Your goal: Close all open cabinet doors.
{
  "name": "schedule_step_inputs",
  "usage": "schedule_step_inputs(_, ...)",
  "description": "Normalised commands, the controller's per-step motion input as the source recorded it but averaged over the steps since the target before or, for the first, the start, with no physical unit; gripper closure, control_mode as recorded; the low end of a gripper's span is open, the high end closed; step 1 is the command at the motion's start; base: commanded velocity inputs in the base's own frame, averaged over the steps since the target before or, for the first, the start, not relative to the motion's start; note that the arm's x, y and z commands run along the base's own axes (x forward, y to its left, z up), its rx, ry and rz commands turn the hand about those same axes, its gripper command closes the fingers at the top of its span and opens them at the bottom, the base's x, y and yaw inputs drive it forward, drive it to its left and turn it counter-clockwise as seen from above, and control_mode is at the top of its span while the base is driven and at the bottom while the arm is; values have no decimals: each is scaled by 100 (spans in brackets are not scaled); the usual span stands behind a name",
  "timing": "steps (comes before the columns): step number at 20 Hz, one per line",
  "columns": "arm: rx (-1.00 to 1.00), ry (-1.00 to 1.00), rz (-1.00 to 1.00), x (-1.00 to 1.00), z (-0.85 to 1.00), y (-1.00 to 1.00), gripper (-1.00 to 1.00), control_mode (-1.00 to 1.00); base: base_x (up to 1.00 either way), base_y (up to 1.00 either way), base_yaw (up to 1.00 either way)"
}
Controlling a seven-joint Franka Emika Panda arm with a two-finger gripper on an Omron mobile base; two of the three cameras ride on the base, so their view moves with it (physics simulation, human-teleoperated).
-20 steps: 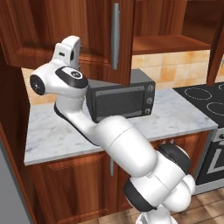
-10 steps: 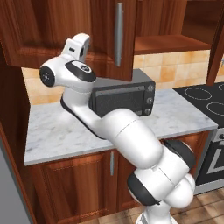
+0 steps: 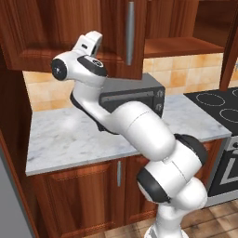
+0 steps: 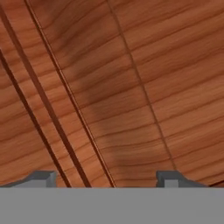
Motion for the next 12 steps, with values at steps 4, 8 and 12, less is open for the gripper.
schedule_step_inputs(4,12,0,0,64,-2,-52,-100,-100,0,0,0)
schedule_step_inputs(8,12,0,0,77,-4,-45,-100,-100,0,0,0)
schedule_step_inputs(12,14,0,0,78,-2,-50,-100,-100,0,0,0)
